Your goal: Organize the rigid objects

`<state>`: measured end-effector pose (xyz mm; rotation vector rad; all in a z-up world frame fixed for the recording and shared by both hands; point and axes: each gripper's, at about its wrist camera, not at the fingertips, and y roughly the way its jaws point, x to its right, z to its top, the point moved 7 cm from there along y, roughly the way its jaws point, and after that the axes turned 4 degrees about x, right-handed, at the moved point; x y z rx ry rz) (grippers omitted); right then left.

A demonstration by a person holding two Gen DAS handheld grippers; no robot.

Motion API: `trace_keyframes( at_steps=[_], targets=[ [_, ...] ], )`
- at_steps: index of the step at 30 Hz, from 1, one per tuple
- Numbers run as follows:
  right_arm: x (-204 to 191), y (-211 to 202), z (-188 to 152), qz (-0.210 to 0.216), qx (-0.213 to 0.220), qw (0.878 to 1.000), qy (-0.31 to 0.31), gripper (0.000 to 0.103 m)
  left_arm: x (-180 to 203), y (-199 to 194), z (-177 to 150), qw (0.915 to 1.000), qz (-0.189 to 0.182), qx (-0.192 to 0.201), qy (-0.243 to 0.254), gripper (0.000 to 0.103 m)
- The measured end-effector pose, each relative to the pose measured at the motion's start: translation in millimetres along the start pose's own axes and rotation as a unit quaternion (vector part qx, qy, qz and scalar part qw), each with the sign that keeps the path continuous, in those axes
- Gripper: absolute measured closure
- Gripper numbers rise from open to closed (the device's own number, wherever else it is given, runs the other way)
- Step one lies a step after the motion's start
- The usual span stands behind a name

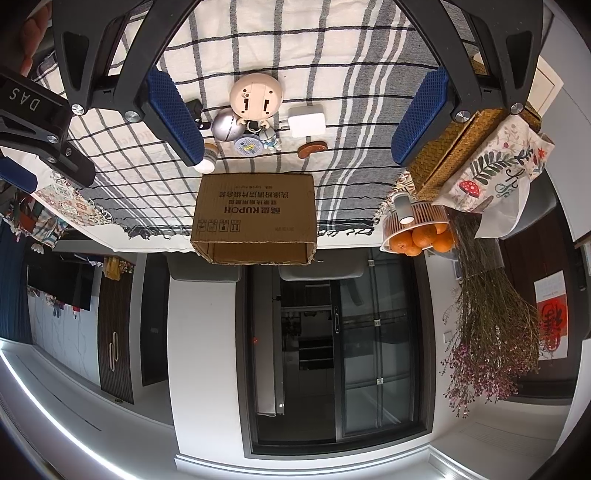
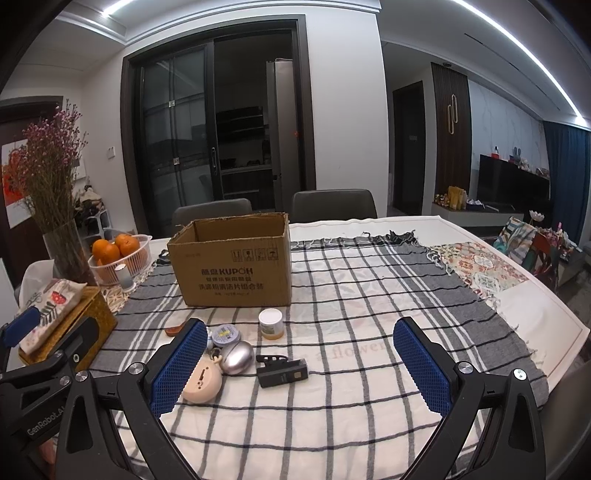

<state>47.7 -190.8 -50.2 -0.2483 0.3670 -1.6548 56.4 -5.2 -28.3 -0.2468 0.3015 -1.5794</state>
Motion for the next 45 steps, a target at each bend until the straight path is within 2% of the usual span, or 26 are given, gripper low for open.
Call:
trace_keyframes(
  at_steps=[8, 17, 21, 30, 34, 39, 45],
  targets=[
    [1.4, 17.3, -12.4, 0.003, -0.025, 1.000, 0.000, 0.001, 7.2, 19.2, -18.3, 0.9995, -0.007, -0.028, 0.013, 0.000],
    [5.6, 56.5, -43.1, 0.017, -0.083, 0.996, -0.002, 0.002, 24.5, 59.4, -58.4, 0.9926, -0.054, -0.103, 0.034, 0.000],
    [4.1, 74.7, -54.7, 0.037, -0.107, 0.994, 0.001, 0.002, 31.6, 71.6, -71.4, 0.9895, -0.068, -0.119, 0.046, 0.000],
    [-8.0, 123.5, -84.3, 0.073, -0.170, 0.983, -0.016, 0.005, 38.6, 109.3, -103.4, 0.9799, -0.094, -0.163, 0.066, 0.000],
    [-15.2, 141.9, -97.0, 0.090, -0.198, 0.976, -0.022, 0.006, 40.2, 121.5, -109.1, 0.9774, -0.100, -0.170, 0.077, 0.000],
    [-17.8, 158.9, -104.7, 0.090, -0.218, 0.971, -0.030, 0.007, 40.0, 137.4, -119.7, 0.9716, -0.118, -0.194, 0.065, 0.001],
    [-21.5, 177.9, -114.5, 0.089, -0.239, 0.966, -0.038, 0.013, 40.3, 154.8, -128.4, 0.9670, -0.127, -0.214, 0.053, 0.005]
  ],
)
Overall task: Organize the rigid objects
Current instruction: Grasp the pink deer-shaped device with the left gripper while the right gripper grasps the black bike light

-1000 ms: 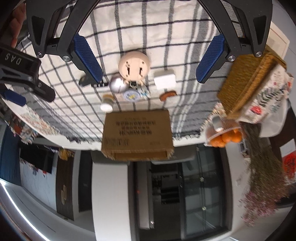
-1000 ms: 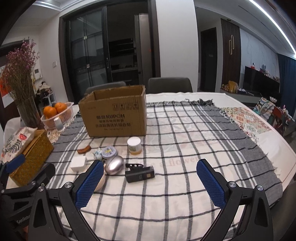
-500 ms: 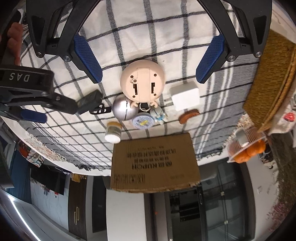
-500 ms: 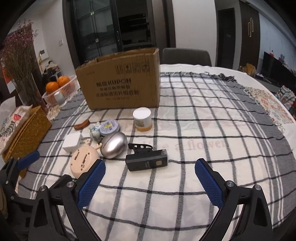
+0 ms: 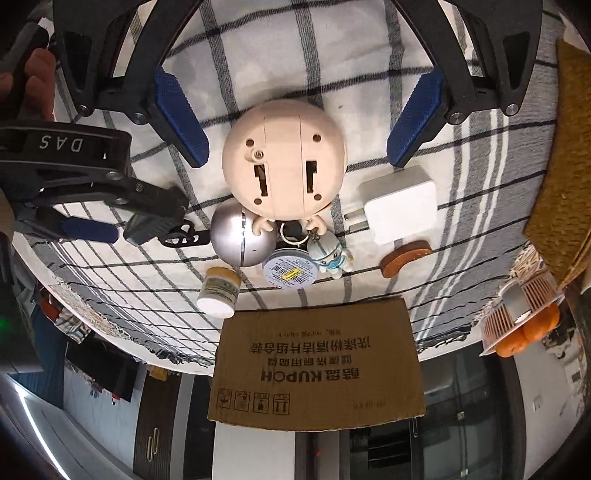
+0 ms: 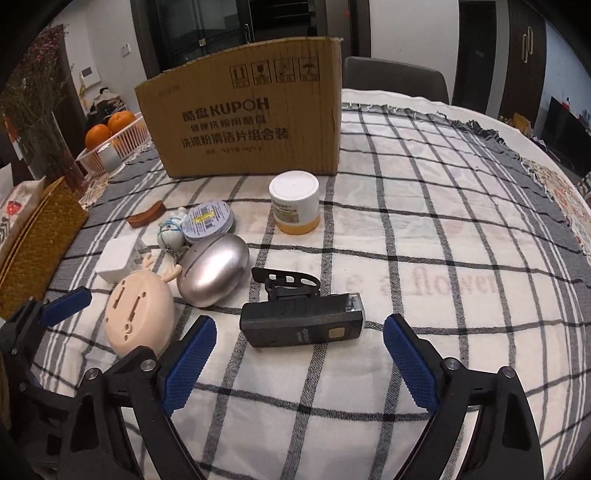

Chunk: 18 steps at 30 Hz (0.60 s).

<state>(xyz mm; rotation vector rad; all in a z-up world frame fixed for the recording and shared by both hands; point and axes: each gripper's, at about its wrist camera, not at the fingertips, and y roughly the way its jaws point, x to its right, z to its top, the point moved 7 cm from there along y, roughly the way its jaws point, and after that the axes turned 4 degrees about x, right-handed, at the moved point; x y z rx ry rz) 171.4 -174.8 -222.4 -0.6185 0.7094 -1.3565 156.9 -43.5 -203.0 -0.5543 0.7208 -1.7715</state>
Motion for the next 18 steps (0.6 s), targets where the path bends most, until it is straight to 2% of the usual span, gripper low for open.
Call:
trace_keyframes(
  at_steps=[8, 10, 15, 18],
  targets=[
    [0.3, 16.8, -0.8, 0.006, -0.016, 1.000, 0.006, 0.023, -3.1, 15.5, 4.5, 1.0000, -0.003, -0.003, 0.002, 0.010],
    [1.3, 19.3, -1.3, 0.003, -0.019, 1.000, 0.007, 0.028, -2.4, 19.4, 3.8, 0.9999, -0.011, -0.009, 0.000, 0.016],
    [2.2, 20.4, -2.5, 0.002, -0.017, 1.000, 0.005, 0.028, 2.3, 22.6, 2.3, 0.9994, -0.030, -0.016, 0.001, 0.029],
    [2.9, 19.8, -3.0, 0.003, -0.015, 1.000, 0.006, 0.029, 3.8, 22.1, 1.7, 0.9996, -0.026, -0.013, 0.004, 0.029]
  ],
)
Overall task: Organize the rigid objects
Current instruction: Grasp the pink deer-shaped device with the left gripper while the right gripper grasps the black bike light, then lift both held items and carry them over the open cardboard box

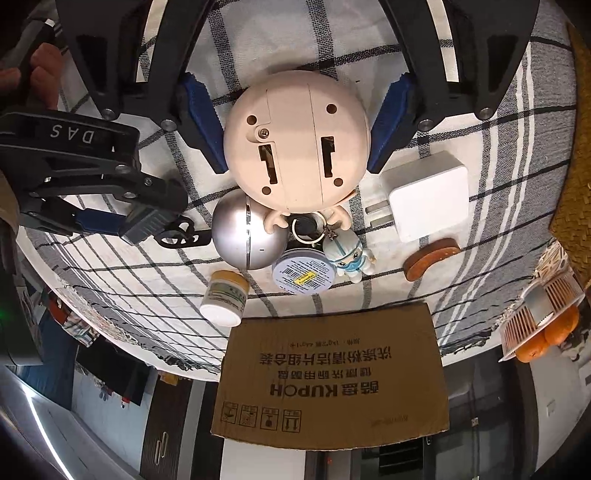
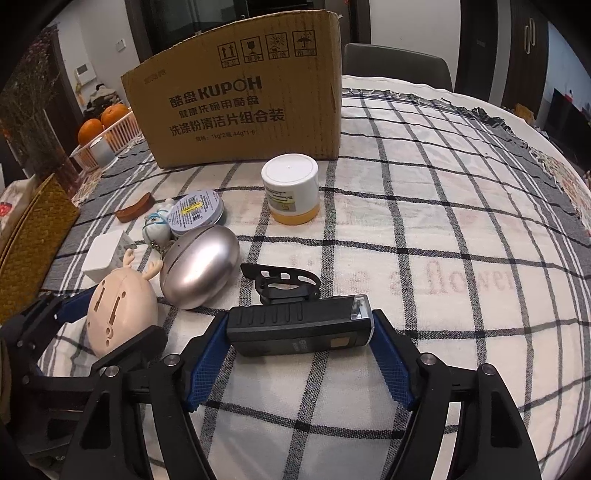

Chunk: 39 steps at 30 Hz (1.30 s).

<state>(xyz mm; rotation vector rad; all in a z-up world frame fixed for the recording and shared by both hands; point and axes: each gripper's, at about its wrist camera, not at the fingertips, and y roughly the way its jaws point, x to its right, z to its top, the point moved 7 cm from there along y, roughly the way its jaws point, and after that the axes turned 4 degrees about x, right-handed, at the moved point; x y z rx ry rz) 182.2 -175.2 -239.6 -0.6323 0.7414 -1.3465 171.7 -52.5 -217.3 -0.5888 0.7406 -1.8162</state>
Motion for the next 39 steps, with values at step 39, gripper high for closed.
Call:
trace_keyframes(
  at_steps=[39],
  targets=[
    [-17.4, -110.8, 70.7, -0.033, 0.160, 0.986, 0.015, 0.029, -31.0, -117.0, 94.1, 0.9801, 0.097, 0.169, -0.037, 0.029]
  ],
)
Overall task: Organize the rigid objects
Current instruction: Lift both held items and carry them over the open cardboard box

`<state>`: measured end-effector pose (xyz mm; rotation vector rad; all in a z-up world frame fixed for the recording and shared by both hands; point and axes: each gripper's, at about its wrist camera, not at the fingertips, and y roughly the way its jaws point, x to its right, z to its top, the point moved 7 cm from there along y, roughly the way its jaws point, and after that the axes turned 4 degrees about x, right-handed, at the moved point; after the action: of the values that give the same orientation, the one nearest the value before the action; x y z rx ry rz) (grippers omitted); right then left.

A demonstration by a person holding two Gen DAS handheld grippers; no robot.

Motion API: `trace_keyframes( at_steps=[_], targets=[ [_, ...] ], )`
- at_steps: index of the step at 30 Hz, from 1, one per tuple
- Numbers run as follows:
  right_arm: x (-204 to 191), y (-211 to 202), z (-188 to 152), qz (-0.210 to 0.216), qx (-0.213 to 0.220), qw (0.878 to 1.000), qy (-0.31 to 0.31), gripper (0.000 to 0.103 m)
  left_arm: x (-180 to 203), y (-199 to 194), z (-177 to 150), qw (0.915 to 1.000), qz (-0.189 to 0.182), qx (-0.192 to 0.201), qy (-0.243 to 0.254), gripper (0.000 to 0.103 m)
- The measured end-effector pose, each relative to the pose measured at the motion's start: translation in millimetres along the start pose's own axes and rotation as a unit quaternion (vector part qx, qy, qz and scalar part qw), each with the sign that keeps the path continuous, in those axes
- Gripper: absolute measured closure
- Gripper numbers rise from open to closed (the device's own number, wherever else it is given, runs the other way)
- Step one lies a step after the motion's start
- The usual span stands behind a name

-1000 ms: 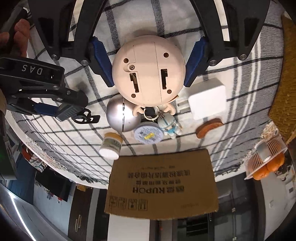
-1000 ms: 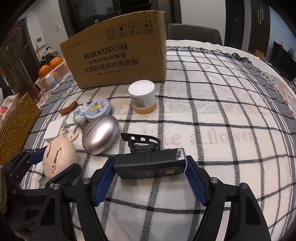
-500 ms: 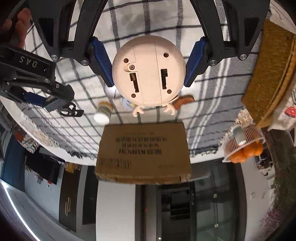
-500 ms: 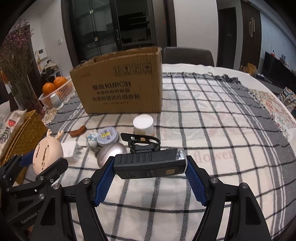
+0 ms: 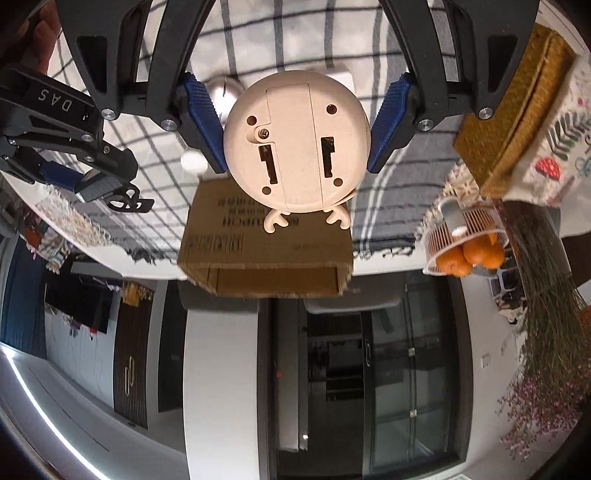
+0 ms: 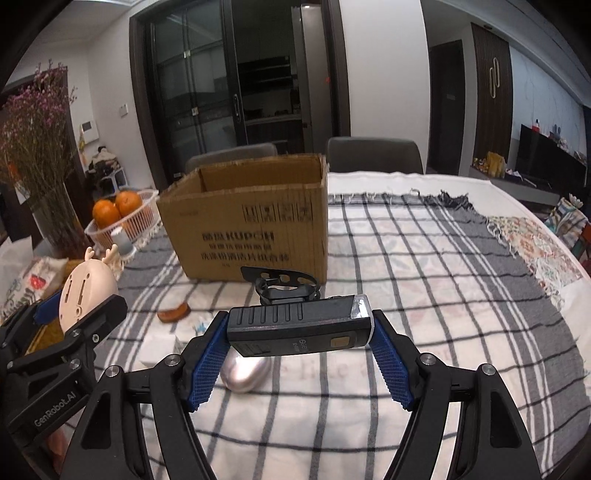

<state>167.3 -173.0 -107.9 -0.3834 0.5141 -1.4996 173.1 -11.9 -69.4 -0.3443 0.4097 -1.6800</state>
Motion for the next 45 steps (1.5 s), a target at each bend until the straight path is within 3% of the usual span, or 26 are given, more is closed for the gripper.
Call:
trace_keyframes(
  at_steps=[15, 26, 37, 45],
  targets=[
    [-8.4, -3.5, 72.2, -0.008, 0.074, 0.997, 0.012, 0.030, -11.3, 13.1, 59.2, 0.9995, -0.009, 0.030, 0.001, 0.029],
    [-10.6, 15.1, 100.2, 0.008, 0.078, 0.997, 0.014, 0.030, -12.7, 34.5, 86.2, 0.9997, -0.017, 0.012, 0.014, 0.029],
    [-15.9, 49.9, 142.0, 0.027, 0.046, 0.999, 0.003, 0.030, -15.8, 73.6, 120.9, 0.9988, -0.034, -0.024, 0.027, 0.029],
    [-21.3, 84.0, 171.3, 0.036, 0.014, 0.999, -0.011, 0.030, -15.9, 110.4, 135.4, 0.9951, -0.050, -0.074, 0.043, 0.029]
  ],
)
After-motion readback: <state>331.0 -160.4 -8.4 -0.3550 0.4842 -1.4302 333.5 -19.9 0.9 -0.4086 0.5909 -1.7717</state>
